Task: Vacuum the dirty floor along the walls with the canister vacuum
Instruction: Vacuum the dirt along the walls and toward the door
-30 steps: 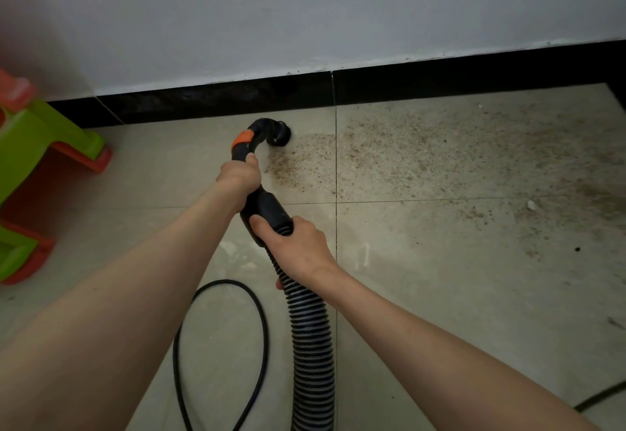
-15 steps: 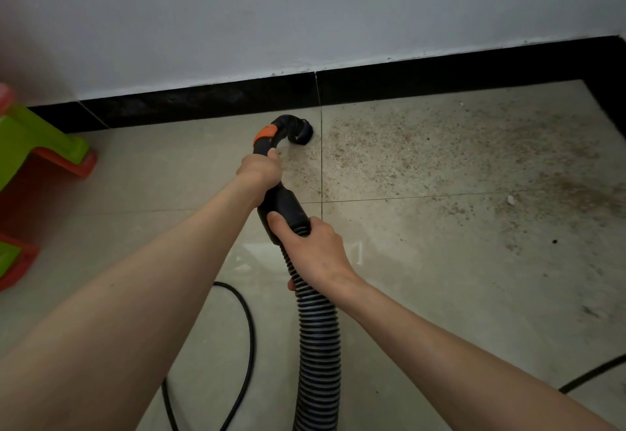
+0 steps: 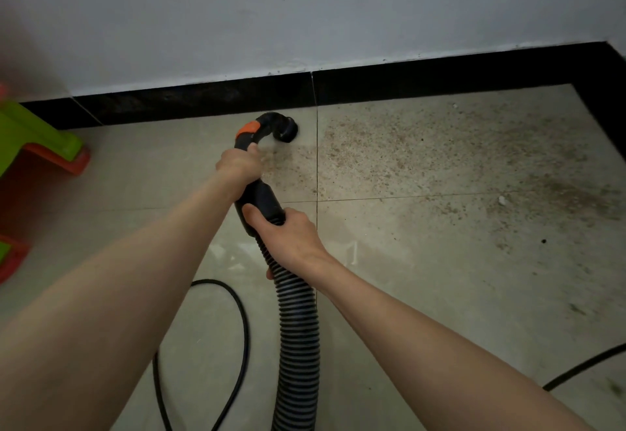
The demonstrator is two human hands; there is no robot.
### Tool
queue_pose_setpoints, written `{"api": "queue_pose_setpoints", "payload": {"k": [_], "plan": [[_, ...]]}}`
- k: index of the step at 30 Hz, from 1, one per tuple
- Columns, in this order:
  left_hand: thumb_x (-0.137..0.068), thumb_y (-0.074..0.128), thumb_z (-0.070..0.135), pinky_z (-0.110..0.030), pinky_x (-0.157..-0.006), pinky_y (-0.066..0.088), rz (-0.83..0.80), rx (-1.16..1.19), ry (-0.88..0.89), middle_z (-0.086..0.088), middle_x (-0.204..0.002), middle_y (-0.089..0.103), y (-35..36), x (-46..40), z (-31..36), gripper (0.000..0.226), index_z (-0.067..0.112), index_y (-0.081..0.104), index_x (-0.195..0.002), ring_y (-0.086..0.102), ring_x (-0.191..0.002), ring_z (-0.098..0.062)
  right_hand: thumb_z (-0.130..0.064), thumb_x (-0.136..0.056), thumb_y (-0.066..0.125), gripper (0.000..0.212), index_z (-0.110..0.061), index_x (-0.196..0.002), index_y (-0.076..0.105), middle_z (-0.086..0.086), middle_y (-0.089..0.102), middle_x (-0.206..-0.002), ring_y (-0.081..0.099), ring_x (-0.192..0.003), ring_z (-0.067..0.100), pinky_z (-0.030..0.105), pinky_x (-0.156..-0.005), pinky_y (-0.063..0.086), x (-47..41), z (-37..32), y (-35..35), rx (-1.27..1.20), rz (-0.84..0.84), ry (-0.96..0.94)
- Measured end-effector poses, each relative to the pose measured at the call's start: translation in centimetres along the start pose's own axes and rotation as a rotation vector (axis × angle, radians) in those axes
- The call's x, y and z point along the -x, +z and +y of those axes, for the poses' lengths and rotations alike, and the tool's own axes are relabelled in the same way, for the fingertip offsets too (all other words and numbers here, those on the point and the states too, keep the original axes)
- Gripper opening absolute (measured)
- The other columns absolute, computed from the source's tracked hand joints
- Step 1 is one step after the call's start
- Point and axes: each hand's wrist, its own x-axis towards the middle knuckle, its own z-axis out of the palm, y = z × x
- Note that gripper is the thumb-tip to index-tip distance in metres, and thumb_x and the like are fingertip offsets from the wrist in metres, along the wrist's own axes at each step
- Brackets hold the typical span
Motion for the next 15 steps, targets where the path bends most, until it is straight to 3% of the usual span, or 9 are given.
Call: {"api": "queue_pose_setpoints", "payload": {"k": [4,10,15], "plan": [[-0.101,0.033,0.042,-0.038,-0.089,0.044,0.071,-0.010,-0.023,-0.020,-0.124,0.055,-2.5,-1.6,-1.9,0.056,-0.004,0.047,-0.129,0.055,-0.111,-0.035,-0.054,-0.086,0.064,0.043,-0.012,-0.090,0.057,0.003,0.059,-0.074,0.059,-0.047,0.018,0.032,-0.050,0.057,-1.3,-1.0,2.0,0.002,-0.075,-0.019],[-0.101,0.032,0.040,-0.039,-0.092,0.042,0.085,0.015,-0.075,-0.021,-0.123,0.055,-4.5,-2.5,-4.4,0.053,-0.003,0.048,-0.128,0.054,-0.111,-0.035,-0.056,-0.085,0.064,0.043,-0.014,-0.089,0.057,0.003,0.060,-0.077,0.062,-0.058,0.021,0.040,-0.061,0.062,-2.1,-1.1,4.4,0.053,-0.133,-0.036],[-0.100,0.034,0.043,-0.039,-0.084,0.046,0.058,0.064,-0.128,-0.019,-0.115,0.058,-4.4,-2.1,-5.9,0.053,-0.001,0.046,-0.127,0.058,-0.102,-0.033,-0.055,-0.085,0.064,0.049,-0.009,-0.102,0.058,0.005,0.061,-0.080,0.060,-0.051,0.019,0.028,-0.044,0.055,-1.2,-0.2,4.9,0.058,-0.132,-0.017]]}}
